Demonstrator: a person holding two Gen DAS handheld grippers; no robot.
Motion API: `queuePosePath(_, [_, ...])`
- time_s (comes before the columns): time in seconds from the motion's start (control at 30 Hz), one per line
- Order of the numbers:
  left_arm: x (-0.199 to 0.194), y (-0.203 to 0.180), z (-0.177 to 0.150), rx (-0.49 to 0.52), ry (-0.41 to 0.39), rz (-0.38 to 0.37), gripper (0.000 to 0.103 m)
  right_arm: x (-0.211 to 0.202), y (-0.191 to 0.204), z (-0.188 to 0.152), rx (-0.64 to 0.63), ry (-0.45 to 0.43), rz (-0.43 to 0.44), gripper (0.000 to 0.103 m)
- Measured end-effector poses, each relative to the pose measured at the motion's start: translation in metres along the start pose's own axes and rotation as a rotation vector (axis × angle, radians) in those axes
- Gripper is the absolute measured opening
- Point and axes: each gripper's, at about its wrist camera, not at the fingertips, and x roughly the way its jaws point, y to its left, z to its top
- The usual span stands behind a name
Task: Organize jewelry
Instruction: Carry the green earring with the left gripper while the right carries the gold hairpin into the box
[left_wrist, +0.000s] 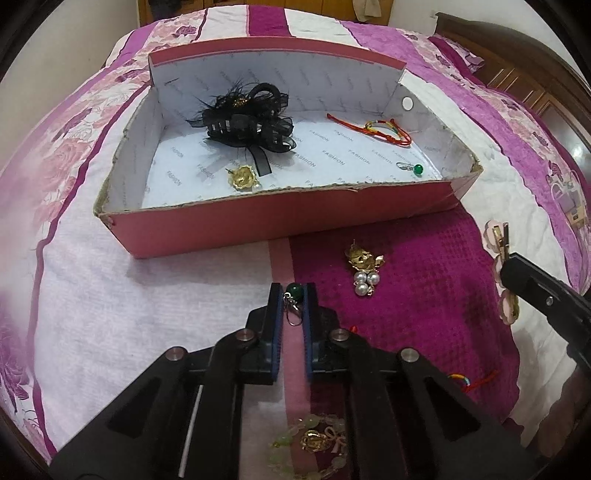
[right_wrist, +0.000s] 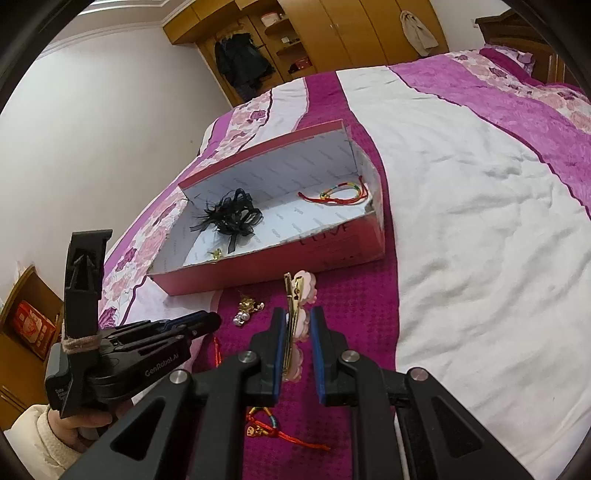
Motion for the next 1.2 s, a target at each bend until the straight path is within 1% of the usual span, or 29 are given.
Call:
queuePosePath(0.13, [-0.009, 0.002, -0.001, -0.013, -0.024, -0.027, 0.0, -0.001, -0.004, -0.001, 0.008, 0.0, 0.003, 0.015])
queuePosePath(0.33, [-0.026, 0.002, 0.0, -0.019, -0.071, -0.033, 0.0, -0.005, 0.0, -0.001, -0.009, -0.015, 0.003, 0.015])
queuePosePath(0.57, [-0.051, 0.004, 0.006, -0.041, -0.162, -0.041, 0.0, -0.013, 0.013, 0.002, -0.058, -0.045, 0.003, 0.015])
queuePosePath(0.93, [-0.072, 0.015, 0.021, -0.085, -0.305, 0.0, 0.0, -0.02, 0.034, 0.014, -0.143, -0.13, -0.014, 0.015])
queuePosePath(1.2, [-0.069, 0.024, 0.032, -0.105, -0.348, 0.028, 0.0, -0.01, 0.042, 0.027, -0.183, -0.171, -0.027, 0.015])
